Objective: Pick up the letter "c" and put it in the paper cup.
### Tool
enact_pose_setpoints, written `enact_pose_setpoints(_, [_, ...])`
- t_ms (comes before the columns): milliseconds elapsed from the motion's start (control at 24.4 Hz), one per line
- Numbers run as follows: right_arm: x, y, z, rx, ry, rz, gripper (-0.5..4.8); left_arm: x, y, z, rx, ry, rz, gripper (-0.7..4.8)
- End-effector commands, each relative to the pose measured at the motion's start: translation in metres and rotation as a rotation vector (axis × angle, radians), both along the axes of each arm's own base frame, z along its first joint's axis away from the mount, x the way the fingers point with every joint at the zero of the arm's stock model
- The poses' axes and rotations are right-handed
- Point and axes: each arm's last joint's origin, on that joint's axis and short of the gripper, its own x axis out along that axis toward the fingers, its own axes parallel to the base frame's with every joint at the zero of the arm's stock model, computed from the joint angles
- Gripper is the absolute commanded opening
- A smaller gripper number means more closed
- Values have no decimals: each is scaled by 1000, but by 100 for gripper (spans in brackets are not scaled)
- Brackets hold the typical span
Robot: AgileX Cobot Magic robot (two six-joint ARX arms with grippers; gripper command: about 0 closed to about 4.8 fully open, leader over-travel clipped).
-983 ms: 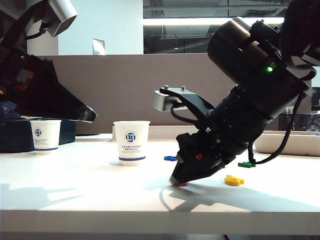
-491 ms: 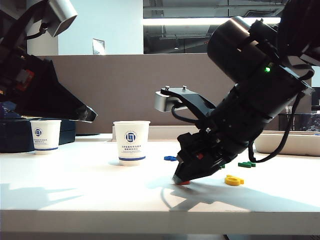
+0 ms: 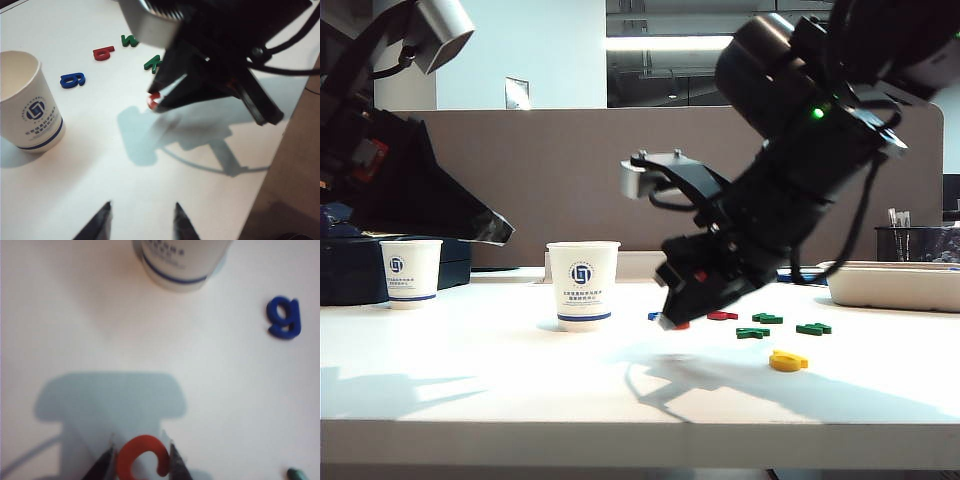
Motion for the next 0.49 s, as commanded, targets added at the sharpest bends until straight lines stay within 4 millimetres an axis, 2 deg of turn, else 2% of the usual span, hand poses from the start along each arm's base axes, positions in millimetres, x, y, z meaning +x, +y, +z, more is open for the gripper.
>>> enact_pose_setpoints(41, [6,5,12,20,-36,5,103,1,-1,3,-8,-15,-1,152])
enact_pose_setpoints(246, [13,11,25,24,-79,20,103,1,-1,3,-8,-15,-1,152])
enact_pose_setpoints(328, [19,15,39,20,-123,14,103,1,-1,3,-8,-15,-1,152])
enact_pose_setpoints(491, [25,19,52,44,-156,11,103,1,-1,3,-8,-16,-2,152])
